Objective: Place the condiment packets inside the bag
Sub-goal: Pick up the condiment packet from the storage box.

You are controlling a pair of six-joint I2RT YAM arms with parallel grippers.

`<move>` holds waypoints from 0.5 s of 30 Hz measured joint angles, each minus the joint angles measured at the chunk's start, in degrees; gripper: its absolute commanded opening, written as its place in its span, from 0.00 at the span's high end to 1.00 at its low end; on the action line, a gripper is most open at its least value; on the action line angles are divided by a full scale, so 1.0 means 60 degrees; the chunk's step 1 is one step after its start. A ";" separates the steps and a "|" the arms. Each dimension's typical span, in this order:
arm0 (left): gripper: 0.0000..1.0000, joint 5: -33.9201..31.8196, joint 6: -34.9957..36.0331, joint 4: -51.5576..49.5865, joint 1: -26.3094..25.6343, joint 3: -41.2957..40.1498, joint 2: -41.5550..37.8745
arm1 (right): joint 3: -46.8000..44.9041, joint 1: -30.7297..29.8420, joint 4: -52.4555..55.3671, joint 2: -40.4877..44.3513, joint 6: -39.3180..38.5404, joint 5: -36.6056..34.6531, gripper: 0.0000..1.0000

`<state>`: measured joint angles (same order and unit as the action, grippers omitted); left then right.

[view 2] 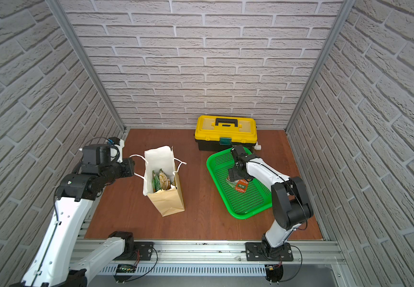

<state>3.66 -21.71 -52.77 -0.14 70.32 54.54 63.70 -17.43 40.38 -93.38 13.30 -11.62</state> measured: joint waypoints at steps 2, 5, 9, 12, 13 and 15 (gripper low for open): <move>0.93 -0.0098 0.0026 -0.0102 0.0044 0.0069 0.0000 | -0.0240 -0.0262 0.0055 0.0226 -0.0004 0.0277 0.00; 0.93 -0.0222 0.0073 -0.0164 0.0087 0.0193 0.0011 | -0.0466 -0.0608 0.0302 0.0200 0.0000 0.0350 0.00; 0.93 -0.0382 0.0131 -0.0237 0.0109 0.0324 0.0095 | -0.0477 -0.1027 0.0645 0.0015 0.0007 0.0033 0.00; 0.93 -0.0506 0.0175 -0.0346 0.0157 0.0404 0.0200 | -0.0397 -0.1228 0.0838 -0.0521 0.0033 -0.0612 0.00; 0.93 -0.0532 0.0182 -0.0375 0.0186 0.0423 0.0219 | -0.0386 -0.1264 0.0878 -0.0765 0.0040 -0.0823 0.00; 0.93 -0.0594 0.0182 -0.0433 0.0229 0.0433 0.0226 | -0.0288 -0.1319 0.1009 -0.1115 0.0084 -0.1115 0.00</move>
<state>0.10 -20.62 -55.37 1.23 72.93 55.90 61.98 -25.34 46.44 -100.07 13.80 -18.31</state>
